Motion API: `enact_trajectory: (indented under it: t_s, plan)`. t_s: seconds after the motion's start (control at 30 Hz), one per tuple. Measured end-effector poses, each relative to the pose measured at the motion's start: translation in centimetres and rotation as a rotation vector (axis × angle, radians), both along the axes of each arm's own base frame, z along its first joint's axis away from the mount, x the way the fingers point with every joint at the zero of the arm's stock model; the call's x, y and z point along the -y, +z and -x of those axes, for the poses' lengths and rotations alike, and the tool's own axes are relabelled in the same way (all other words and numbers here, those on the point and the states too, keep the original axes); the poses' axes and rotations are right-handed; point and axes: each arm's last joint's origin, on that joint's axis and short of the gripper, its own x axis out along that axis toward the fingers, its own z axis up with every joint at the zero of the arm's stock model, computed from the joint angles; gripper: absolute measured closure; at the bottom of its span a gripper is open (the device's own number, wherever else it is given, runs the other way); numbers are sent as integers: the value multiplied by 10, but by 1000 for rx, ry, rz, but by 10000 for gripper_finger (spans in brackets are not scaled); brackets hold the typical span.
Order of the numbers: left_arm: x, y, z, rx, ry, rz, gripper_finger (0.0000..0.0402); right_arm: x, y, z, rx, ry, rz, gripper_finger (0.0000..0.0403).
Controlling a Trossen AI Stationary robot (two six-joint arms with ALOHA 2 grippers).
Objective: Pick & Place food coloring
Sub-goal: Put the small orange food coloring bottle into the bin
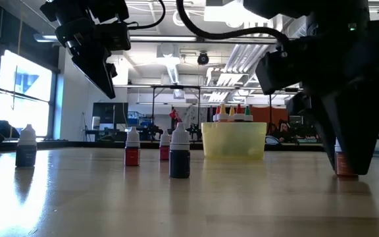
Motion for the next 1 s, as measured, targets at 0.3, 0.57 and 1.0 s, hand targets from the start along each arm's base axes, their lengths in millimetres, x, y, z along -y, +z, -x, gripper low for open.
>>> enact_trajectory:
  t_s: [0.3,0.57,1.0]
  plan:
    - [0,0,0,2,0,0,286,1,1,0,13,26,15,257]
    - [0,0,0,2,0,0,286,0,1,-1,14,9,-15,300]
    - [0,0,0,1,0,0,286,21,6,-10,29,-8,10,312]
